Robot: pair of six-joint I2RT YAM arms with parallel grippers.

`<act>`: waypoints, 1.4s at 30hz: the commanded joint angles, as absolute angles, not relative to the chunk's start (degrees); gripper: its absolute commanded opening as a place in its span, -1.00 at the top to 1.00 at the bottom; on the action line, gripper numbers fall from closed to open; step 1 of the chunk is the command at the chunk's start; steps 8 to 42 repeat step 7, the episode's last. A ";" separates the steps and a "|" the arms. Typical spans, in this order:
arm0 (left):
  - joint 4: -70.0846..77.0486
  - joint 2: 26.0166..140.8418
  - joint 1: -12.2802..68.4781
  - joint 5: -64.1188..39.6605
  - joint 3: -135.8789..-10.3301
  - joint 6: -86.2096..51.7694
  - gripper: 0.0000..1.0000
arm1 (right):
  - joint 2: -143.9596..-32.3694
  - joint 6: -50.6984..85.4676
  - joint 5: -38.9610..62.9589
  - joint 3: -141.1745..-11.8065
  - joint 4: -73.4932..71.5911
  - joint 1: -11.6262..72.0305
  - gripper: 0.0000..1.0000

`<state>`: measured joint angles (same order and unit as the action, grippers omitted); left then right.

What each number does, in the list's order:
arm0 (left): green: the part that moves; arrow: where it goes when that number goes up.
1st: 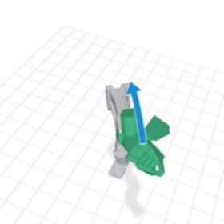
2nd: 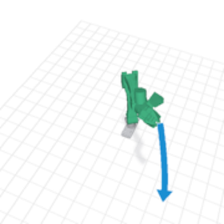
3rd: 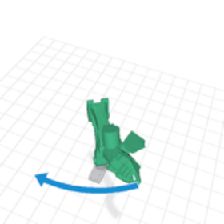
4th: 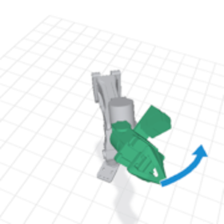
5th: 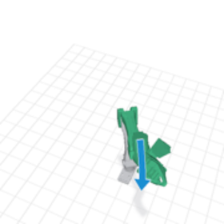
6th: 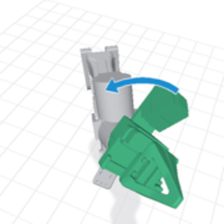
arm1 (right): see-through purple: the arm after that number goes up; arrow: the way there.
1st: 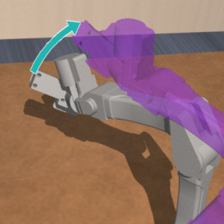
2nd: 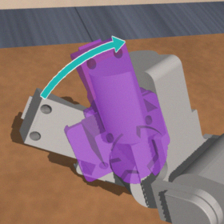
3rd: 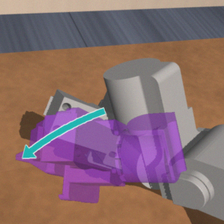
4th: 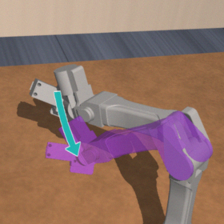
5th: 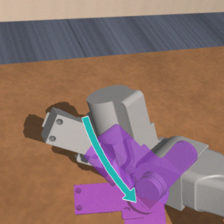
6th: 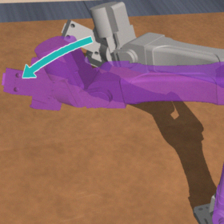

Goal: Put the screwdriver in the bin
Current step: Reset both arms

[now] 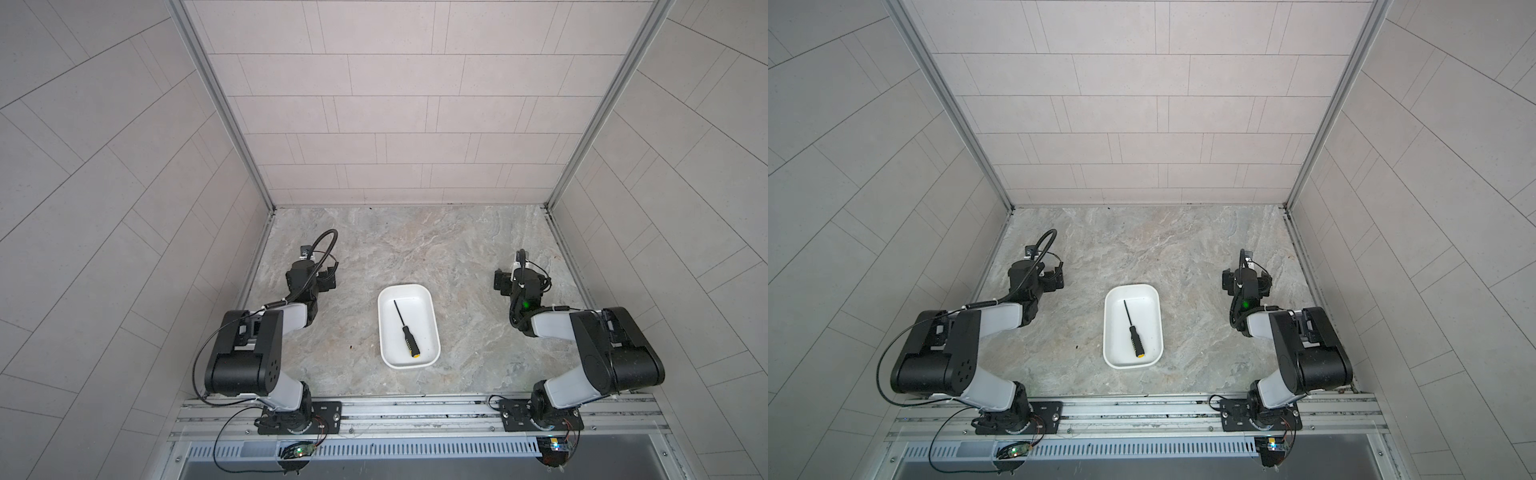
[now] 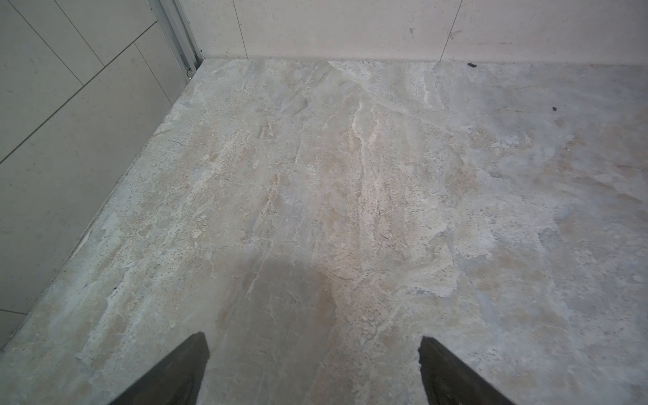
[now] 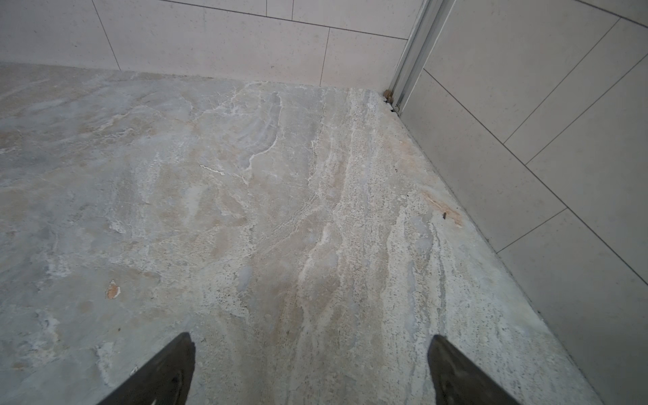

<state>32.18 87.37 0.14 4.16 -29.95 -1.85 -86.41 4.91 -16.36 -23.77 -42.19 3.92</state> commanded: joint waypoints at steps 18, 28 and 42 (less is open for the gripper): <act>31.90 87.28 0.42 4.57 -30.81 -1.44 -1.00 | -86.50 4.39 -17.23 -24.24 -42.32 4.21 -0.98; 31.90 87.28 0.42 4.57 -30.81 -1.44 -1.00 | -86.50 4.39 -17.23 -24.24 -42.32 4.21 -0.98; 31.90 87.28 0.42 4.57 -30.81 -1.44 -1.00 | -86.50 4.39 -17.23 -24.24 -42.32 4.21 -0.98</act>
